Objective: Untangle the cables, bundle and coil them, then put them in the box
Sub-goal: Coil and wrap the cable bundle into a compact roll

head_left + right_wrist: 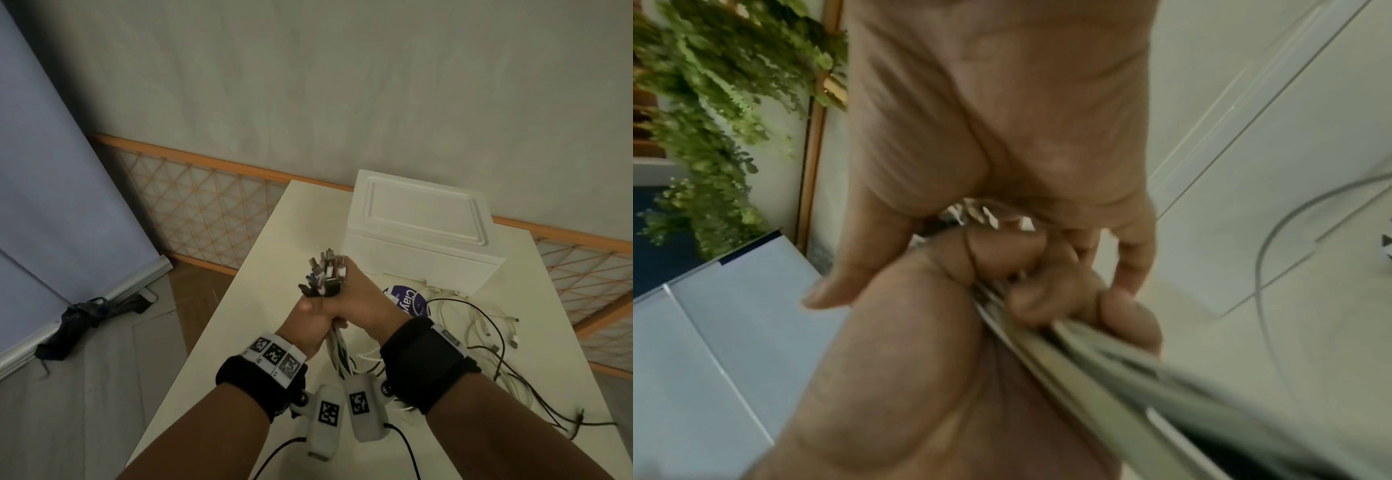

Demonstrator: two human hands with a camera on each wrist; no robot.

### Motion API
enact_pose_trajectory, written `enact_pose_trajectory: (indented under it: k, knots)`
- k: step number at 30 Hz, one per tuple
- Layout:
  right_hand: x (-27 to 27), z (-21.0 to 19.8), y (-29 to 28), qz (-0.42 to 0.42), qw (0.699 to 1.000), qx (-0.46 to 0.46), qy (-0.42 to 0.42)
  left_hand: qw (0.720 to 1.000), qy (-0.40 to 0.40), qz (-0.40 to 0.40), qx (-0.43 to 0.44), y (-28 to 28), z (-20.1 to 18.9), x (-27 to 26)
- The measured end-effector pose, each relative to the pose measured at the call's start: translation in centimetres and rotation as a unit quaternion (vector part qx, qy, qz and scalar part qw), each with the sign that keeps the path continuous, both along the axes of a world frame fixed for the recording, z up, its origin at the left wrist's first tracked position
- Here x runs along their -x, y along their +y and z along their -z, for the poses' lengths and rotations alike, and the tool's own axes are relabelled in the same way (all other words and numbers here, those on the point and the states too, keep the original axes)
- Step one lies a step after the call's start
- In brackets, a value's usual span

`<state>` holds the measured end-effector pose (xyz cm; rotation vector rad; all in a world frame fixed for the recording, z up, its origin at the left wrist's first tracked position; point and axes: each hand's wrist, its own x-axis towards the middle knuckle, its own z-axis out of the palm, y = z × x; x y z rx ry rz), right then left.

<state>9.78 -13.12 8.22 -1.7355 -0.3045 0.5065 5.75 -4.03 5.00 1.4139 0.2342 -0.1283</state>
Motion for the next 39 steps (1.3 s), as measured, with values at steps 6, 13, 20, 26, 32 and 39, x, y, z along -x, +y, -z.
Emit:
enact_pose_trajectory:
  k: [6, 13, 20, 26, 32, 39]
  knots:
    - [-0.1, -1.9, 0.2, -0.037, 0.969, 0.103, -0.220, 0.995, -0.009, 0.015, -0.100, 0.1, -0.4, -0.3]
    - [-0.1, 0.2, 0.5, -0.056, 0.908, 0.141, -0.390, 0.971, -0.029, 0.066, -0.230, 0.8, -0.5, -0.4]
    - [-1.9, -1.8, -0.1, -0.137, 0.920, 0.099, -0.355, 0.990, 0.001, 0.012, -0.143, 1.3, -1.0, -0.6]
    - [-2.2, -0.4, 0.6, -0.058, 0.934, 0.133, -0.327, 0.996, 0.009, -0.012, -0.093, 1.2, -0.6, -0.8]
    - [-1.2, -1.0, 1.0, -0.130, 0.921, 0.123, -0.347, 0.994, 0.005, -0.018, -0.109, 1.5, 0.2, -0.7]
    - [-1.6, -0.8, 1.5, -0.165, 0.886, 0.141, -0.409, 0.991, 0.042, 0.012, -0.124, 1.5, 0.2, -1.6]
